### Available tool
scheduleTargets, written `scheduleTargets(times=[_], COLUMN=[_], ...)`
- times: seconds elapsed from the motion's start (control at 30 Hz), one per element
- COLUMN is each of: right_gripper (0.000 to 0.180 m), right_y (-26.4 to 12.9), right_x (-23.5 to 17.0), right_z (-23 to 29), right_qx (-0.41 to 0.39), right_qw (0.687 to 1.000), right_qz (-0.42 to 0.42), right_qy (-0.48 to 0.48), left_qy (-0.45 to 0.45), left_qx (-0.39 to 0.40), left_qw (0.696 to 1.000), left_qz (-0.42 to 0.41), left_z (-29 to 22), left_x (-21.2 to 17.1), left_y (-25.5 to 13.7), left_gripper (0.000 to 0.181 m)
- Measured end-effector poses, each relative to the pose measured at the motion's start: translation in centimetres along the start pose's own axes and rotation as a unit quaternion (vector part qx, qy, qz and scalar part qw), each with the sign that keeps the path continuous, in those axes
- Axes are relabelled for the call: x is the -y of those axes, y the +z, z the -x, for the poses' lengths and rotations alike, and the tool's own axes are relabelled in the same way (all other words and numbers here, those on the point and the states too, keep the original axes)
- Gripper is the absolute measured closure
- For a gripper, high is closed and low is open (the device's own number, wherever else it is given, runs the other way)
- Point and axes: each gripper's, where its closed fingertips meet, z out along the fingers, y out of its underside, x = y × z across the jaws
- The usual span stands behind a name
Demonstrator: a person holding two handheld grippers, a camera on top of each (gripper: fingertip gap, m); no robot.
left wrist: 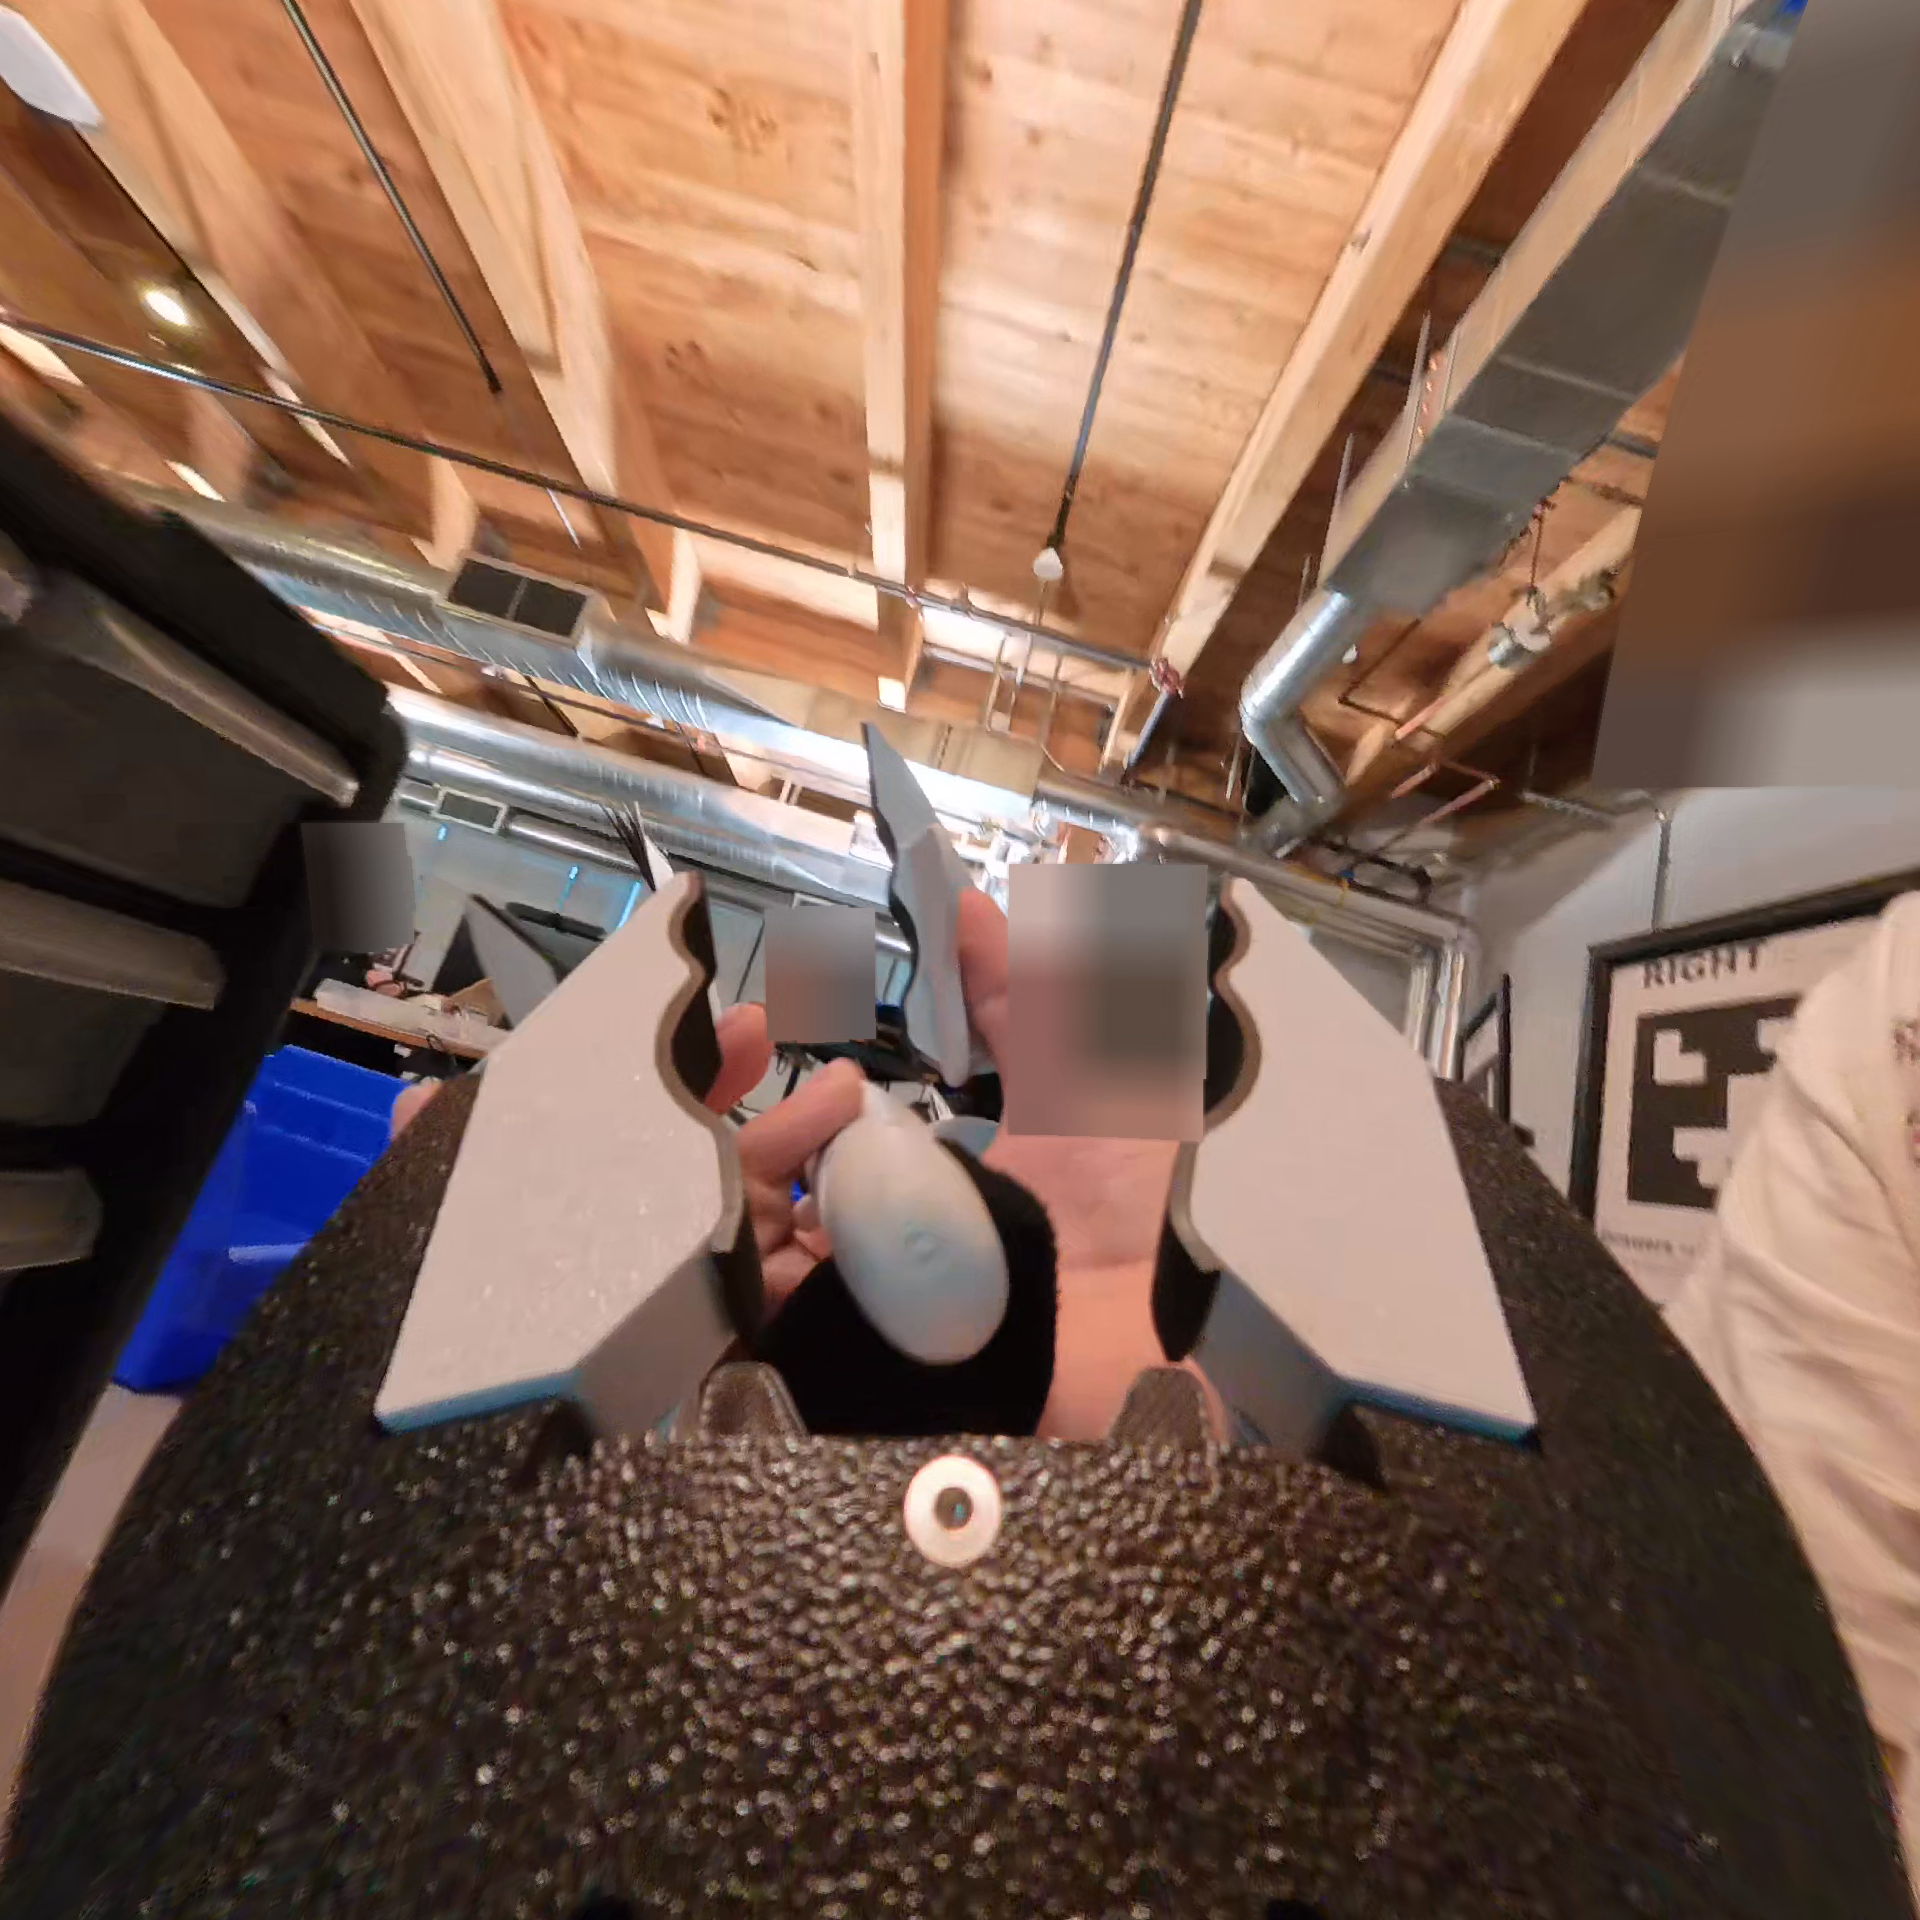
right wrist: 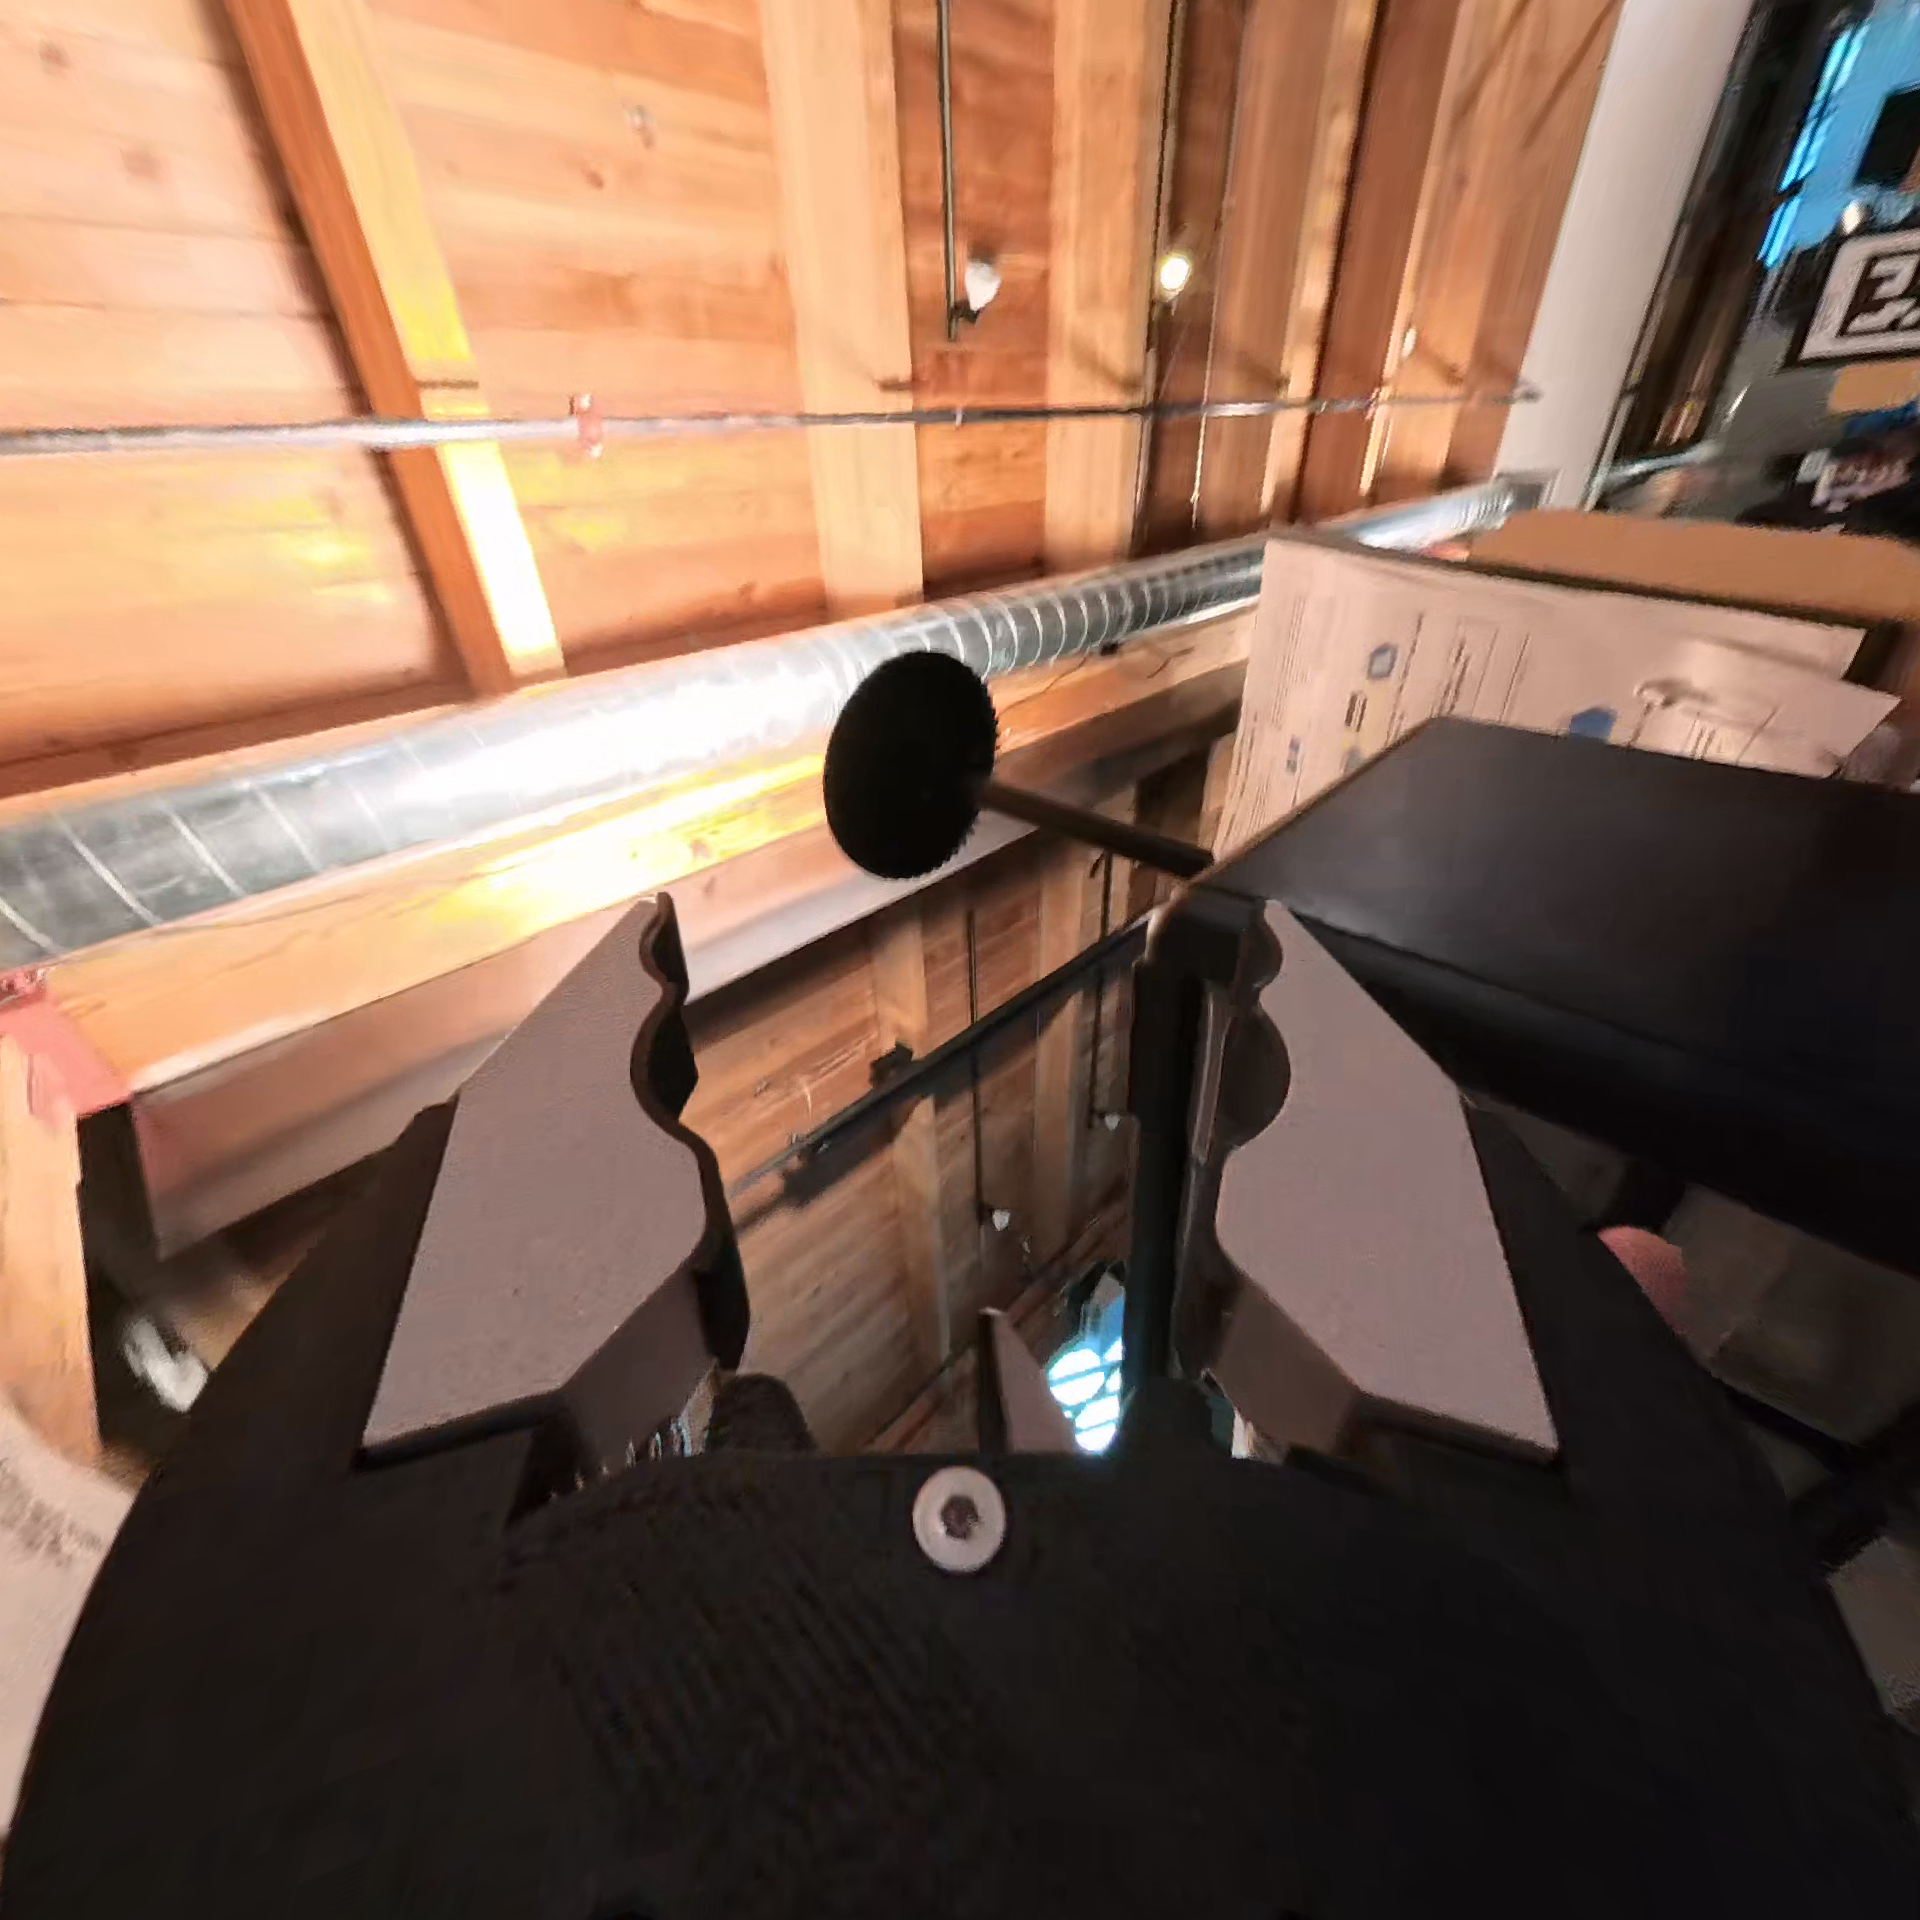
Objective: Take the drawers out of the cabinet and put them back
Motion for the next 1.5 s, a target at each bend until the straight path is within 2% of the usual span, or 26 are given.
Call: scheduleTargets(times=[0.07,0.17,0.23,0.3,0.4,0.47,0.5,0.53,0.6,0.63,0.67,0.73,0.83,0.9,1.0,1.07,1.1,1.2,1.23,1.33,1.43,1.5], right_gripper=[0.079,0.079,0.069,0.067,0.058,0.061,0.06,0.054,0.035,0.037,0.048,0.057,0.057,0.06,0.063,0.086,0.09,0.089,0.086,0.079,0.072,0.073], right_y=[0.4,0.7,0.5,0.3,0.3,0.5,0.7,1.1,1.8,2.0,2.0,2.0,2.1,2.1,2.2,2.2,1.9,1.3,1.2,0.7,-0.1,-1.7], right_x=[1.1,1.4,1.6,2.2,2.3,2.3,2.3,2.2,2.7,3.1,3.5,4.7,5.9,5.9,5.4,4.0,3.1,1.6,0.8,-1.4,-3.2,-4.4], right_z=[-0.2,-1.1,-1.9,-2.5,-3.0,-2.5,-2.5,-2.1,-0.3,1.0,2.9,5.7,7.9,9.7,11.0,11.3,11.2,10.8,11.0,11.1,7.1,5.5], right_qx=[0.005,-0.001,-0.021,-0.025,-0.027,-0.023,-0.032,-0.023,0.032,0.064,0.114,0.183,0.24,0.279,0.295,0.299,0.305,0.314,0.314,0.307,0.208,0.186], right_qw=[0.999,0.997,0.993,0.987,0.977,0.983,0.986,0.988,0.982,0.979,0.972,0.952,0.924,0.918,0.913,0.921,0.925,0.923,0.928,0.929,0.927,0.907], right_qz=[-0.029,-0.048,-0.068,-0.092,-0.106,-0.101,-0.093,-0.083,-0.075,-0.071,-0.065,-0.078,-0.088,-0.067,-0.042,0.001,0.025,0.073,0.103,0.199,0.283,0.327], right_qy=[0.018,0.067,0.098,0.13,0.184,0.155,0.134,0.129,0.17,0.181,0.196,0.233,0.285,0.275,0.279,0.25,0.225,0.208,0.174,0.05,-0.131,-0.19], left_qy=[-0.013,-0.007,-0.006,-0.001,-0.043,-0.038,-0.01,0.021,0.043,0.045,0.047,0.04,0.088,0.123,0.137,0.15,0.165,0.196,0.195,0.156,0.131,0.153], left_qx=[0.011,-0.002,-0.02,-0.014,-0.012,-0.027,-0.031,-0.031,-0.037,-0.052,-0.074,-0.103,-0.133,-0.115,-0.115,-0.119,-0.109,-0.081,-0.069,-0.05,0.071,0.183], left_qw=[1.0,0.999,0.998,0.998,0.991,0.991,0.994,0.996,0.995,0.993,0.991,0.987,0.983,0.984,0.982,0.979,0.979,0.977,0.978,0.986,0.989,0.968], left_qz=[-0.016,-0.039,-0.054,-0.061,-0.124,-0.124,-0.101,-0.08,-0.084,-0.094,-0.102,-0.12,-0.095,-0.053,-0.066,-0.069,-0.056,-0.002,0.007,0.024,0.017,0.073], left_z=[0.8,1.1,0.8,1.0,1.7,1.2,0.7,0.4,-0.3,-0.9,-1.8,-3.5,-5.8,-5.9,-6.3,-6.3,-5.8,-4.0,-3.4,-2.1,1.6,5.3], left_x=[0.4,1.2,2.0,2.4,4.0,4.1,3.4,2.8,3.0,3.2,3.4,4.0,3.5,2.0,2.1,2.0,1.5,0.7,1.0,2.0,4.9,5.2], left_y=[0.3,0.3,0.3,0.5,0.1,0.2,0.6,1.0,1.7,2.0,2.4,3.3,4.8,5.9,6.1,5.7,5.6,5.0,4.7,3.5,1.4,-0.7], left_gripper=[0.083,0.087,0.089,0.088,0.101,0.094,0.084,0.084,0.091,0.095,0.098,0.09,0.078,0.07,0.075,0.077,0.077,0.065,0.07,0.067,0.044,0.031])
